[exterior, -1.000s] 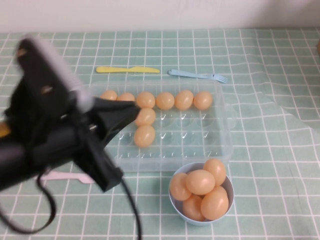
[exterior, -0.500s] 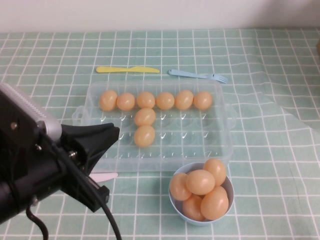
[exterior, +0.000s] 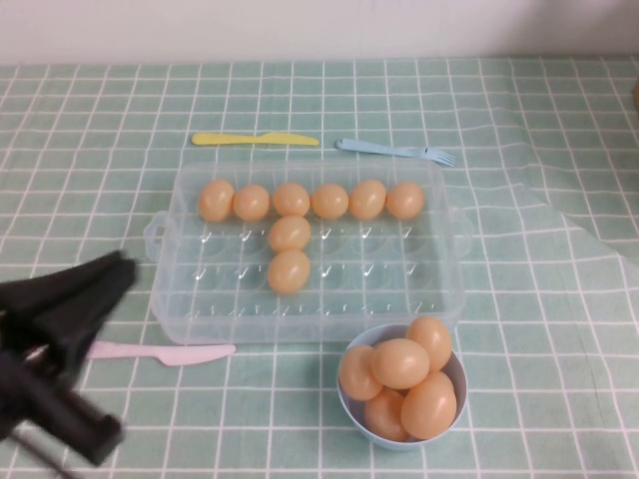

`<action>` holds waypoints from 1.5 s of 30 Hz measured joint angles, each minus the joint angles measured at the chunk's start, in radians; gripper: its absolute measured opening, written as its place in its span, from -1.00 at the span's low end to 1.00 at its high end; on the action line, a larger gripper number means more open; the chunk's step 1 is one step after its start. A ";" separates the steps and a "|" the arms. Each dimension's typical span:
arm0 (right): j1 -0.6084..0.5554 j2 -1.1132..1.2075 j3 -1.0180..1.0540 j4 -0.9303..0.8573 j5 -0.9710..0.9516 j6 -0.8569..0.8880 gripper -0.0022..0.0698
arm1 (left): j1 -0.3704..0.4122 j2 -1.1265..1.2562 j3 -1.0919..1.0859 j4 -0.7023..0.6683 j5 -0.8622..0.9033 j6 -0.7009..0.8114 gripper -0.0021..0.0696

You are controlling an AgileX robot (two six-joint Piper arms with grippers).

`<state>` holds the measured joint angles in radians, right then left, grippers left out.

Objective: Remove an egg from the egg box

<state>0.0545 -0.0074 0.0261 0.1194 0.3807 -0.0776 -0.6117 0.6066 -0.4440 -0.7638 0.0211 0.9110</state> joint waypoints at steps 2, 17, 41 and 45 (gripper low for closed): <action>0.000 0.000 0.000 0.000 0.000 0.000 -0.99 | 0.030 -0.085 0.051 0.108 -0.032 -0.077 -0.95; 0.000 0.000 0.000 0.000 0.000 0.000 -0.99 | 0.414 -0.590 0.351 0.596 -0.009 -0.640 -0.95; 0.000 -0.002 0.000 0.000 0.000 0.000 -0.99 | 0.481 -0.617 0.470 0.712 0.345 -0.743 -0.95; 0.000 -0.002 0.000 0.000 0.000 0.000 -0.99 | 0.481 -0.617 0.470 0.712 0.345 -0.743 -0.95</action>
